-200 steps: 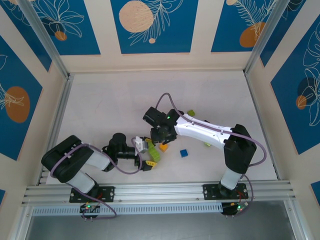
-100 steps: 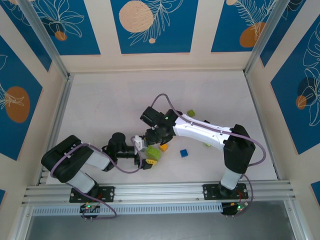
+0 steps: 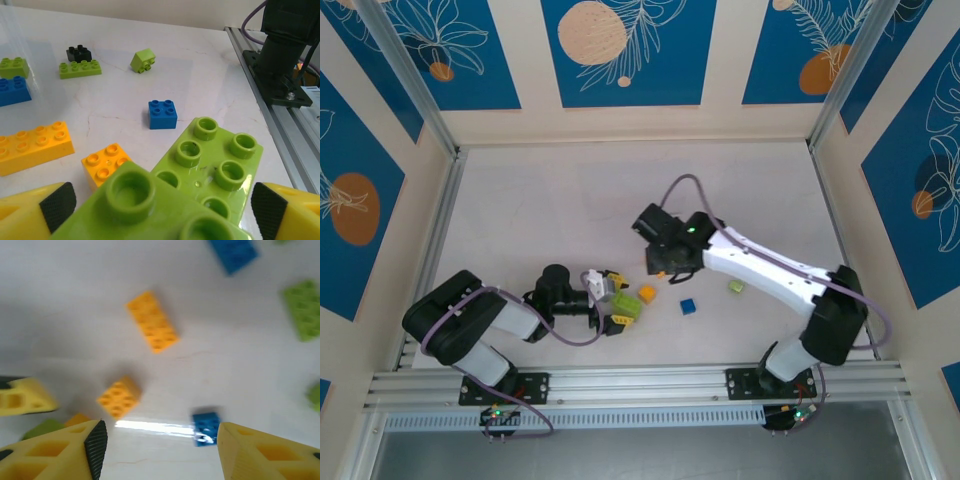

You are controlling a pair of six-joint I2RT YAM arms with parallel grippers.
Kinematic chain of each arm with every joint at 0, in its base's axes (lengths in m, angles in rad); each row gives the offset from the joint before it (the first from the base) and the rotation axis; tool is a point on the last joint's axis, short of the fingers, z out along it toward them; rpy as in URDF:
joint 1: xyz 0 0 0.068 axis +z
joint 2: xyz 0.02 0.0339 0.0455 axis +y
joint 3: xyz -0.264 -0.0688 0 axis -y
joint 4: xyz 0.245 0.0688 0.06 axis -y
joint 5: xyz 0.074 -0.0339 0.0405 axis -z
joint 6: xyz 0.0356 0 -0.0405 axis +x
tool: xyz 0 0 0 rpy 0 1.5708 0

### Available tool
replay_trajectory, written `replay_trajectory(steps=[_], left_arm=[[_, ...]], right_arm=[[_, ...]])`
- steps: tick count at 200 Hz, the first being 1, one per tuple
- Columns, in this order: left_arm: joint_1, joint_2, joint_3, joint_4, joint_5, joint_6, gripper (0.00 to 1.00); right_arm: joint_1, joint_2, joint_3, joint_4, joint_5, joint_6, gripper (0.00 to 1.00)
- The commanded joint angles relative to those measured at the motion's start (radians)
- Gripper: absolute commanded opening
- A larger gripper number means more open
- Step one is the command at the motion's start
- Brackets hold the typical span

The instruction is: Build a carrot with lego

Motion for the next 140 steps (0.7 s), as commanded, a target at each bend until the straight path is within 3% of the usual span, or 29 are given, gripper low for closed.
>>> replay_trajectory(steps=[1, 48, 140], left_arm=[[0.016, 0.0, 0.007, 0.034, 0.037, 0.001, 0.81], [0.02, 0.0, 0.005, 0.038, 0.078, -0.007, 0.69], [0.021, -0.017, -0.009, 0.032, 0.116, -0.01, 0.51]], right_arm=[[-0.054, -0.09, -0.102, -0.084, 0.044, 0.065, 0.62], [-0.159, -0.234, -0.272, -0.07, -0.022, 0.077, 0.61], [-0.34, -0.246, -0.389, -0.03, -0.03, 0.076, 0.62]])
